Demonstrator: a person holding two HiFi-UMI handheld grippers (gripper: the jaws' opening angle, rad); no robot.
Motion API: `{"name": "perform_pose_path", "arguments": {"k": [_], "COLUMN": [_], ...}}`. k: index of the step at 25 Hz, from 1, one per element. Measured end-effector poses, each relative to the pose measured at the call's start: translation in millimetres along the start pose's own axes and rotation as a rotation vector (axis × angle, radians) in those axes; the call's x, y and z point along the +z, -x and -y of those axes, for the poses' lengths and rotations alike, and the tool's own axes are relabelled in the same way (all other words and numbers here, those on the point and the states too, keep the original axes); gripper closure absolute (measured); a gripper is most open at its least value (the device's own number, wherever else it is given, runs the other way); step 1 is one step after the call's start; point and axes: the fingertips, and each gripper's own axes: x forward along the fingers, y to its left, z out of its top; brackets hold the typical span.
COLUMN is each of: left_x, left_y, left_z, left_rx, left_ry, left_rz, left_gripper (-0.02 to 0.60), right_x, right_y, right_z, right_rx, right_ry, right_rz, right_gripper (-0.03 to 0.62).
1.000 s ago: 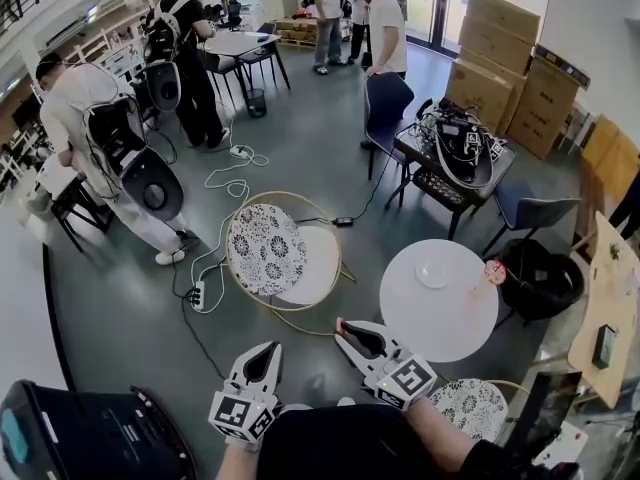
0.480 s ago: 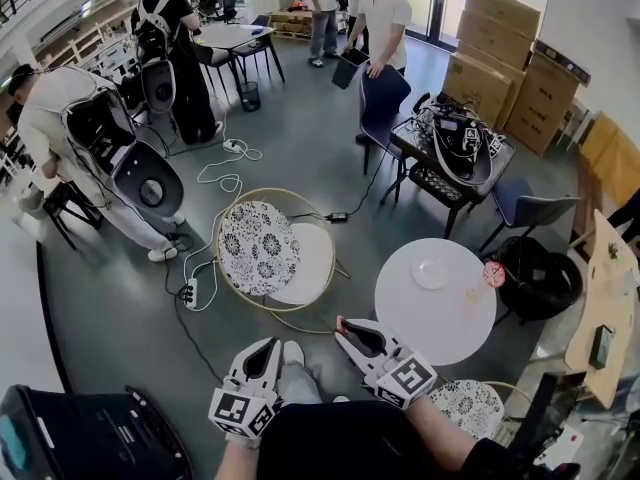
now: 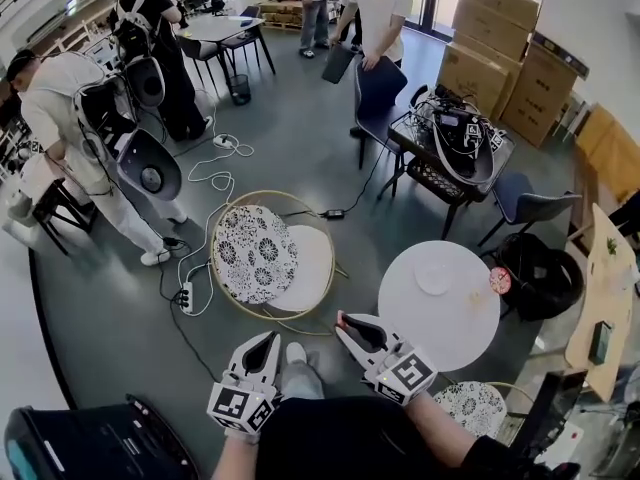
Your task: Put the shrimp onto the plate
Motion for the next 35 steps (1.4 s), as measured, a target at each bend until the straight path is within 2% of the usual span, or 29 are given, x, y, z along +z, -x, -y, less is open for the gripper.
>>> {"name": "perform_pose_path", "arguments": {"k": [9, 16, 28, 35], "left_x": [6.1, 15.5, 35.3, 45.1], "left_y": [-40.4, -73.2, -121.6, -140.4], "left_z": [-47.6, -89.9, -163.7, -175.2], "left_rx": [-0.04, -0.107, -0.252, -0.329], "left_ry": [0.004, 0.004, 0.008, 0.007], "left_rz": [-0.052, -0.074, -0.08, -0.082], "left_gripper": [0.577, 0.577, 0.577, 0.577], "right_x": [-4.4, -3.2, 7.7, 14.2], "right_y": [-50.8, -96.6, -163.4, -171.9], "right_z": [32.1, 54.4, 88.6, 102.5], "right_rx": [-0.042, -0.1, -0.267, -0.349], "right_ry": [-0.034, -0.036, -0.005, -0.006], "right_rz": [-0.008, -0.016, -0.003, -0.001], "right_gripper": [0.517, 0.517, 0.517, 0.519]}}
